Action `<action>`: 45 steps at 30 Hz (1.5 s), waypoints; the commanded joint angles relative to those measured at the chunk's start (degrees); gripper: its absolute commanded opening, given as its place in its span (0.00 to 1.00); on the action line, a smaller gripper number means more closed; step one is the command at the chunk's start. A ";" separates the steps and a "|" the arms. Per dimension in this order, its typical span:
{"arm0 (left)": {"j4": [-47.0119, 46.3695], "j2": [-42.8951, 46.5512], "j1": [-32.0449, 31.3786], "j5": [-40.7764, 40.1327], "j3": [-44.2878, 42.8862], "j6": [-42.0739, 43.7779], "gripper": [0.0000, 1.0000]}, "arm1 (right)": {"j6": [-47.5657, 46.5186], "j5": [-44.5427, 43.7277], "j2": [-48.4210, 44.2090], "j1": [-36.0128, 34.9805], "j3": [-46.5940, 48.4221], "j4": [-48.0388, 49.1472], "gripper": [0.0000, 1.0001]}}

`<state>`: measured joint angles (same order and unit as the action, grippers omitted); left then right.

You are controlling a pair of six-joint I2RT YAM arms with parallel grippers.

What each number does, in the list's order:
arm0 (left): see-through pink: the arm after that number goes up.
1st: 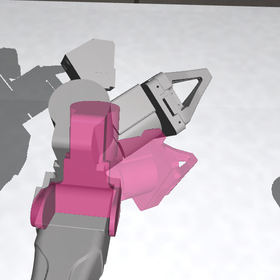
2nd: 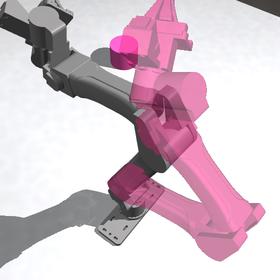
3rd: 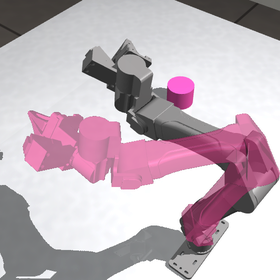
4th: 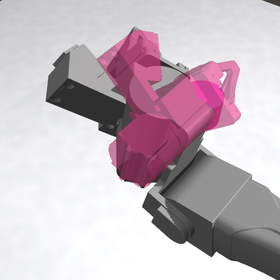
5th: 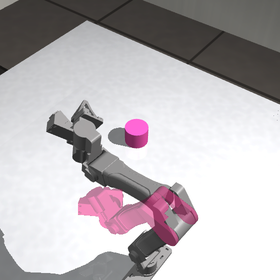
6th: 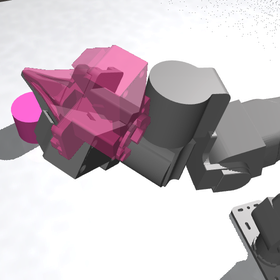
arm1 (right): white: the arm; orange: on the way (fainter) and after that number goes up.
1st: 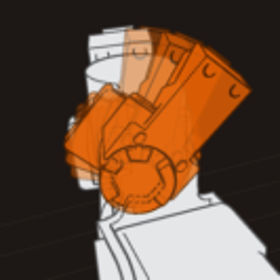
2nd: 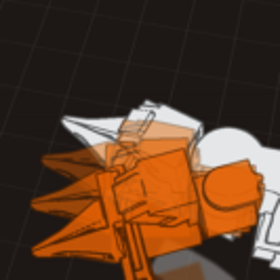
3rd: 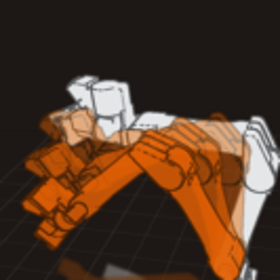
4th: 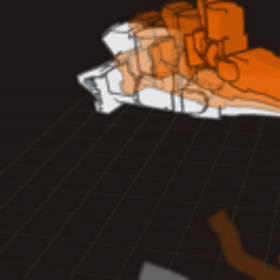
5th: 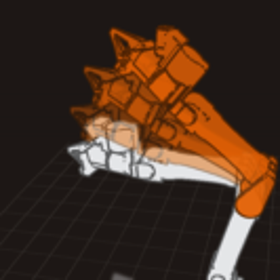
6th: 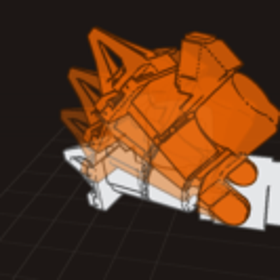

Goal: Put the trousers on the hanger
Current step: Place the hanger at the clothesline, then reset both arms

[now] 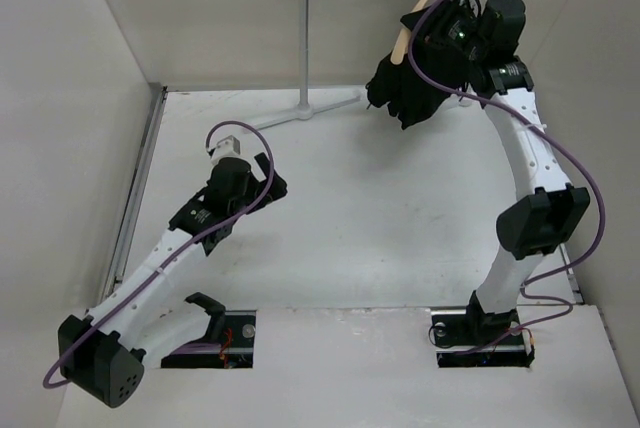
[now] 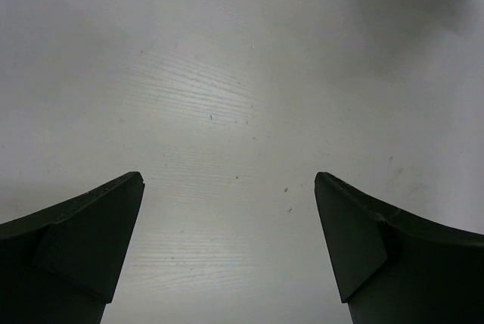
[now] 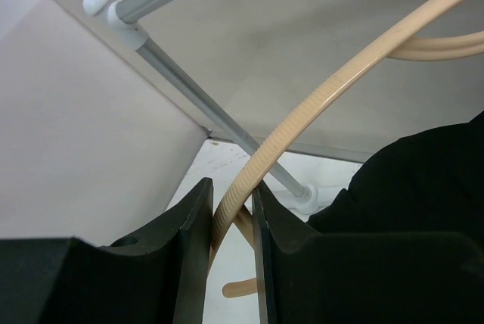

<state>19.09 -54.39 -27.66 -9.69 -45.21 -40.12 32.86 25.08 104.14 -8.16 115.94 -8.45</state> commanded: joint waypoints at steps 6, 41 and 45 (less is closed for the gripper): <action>-1.95 -0.80 -0.24 0.11 0.91 -1.37 1.00 | 0.00 1.02 -4.73 0.82 -9.14 12.14 0.04; 9.21 -18.56 -0.94 -4.46 -15.79 0.66 1.00 | 14.33 -25.06 -40.92 4.25 -61.68 1.62 1.00; 9.03 -18.47 -1.56 -4.19 -14.91 1.00 1.00 | 13.72 -32.01 -47.70 5.04 -71.71 -8.75 1.00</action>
<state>27.49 -73.73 -28.95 -13.43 -59.02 -40.21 45.65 1.34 59.90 -3.88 48.05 -8.56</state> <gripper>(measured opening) 0.997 0.999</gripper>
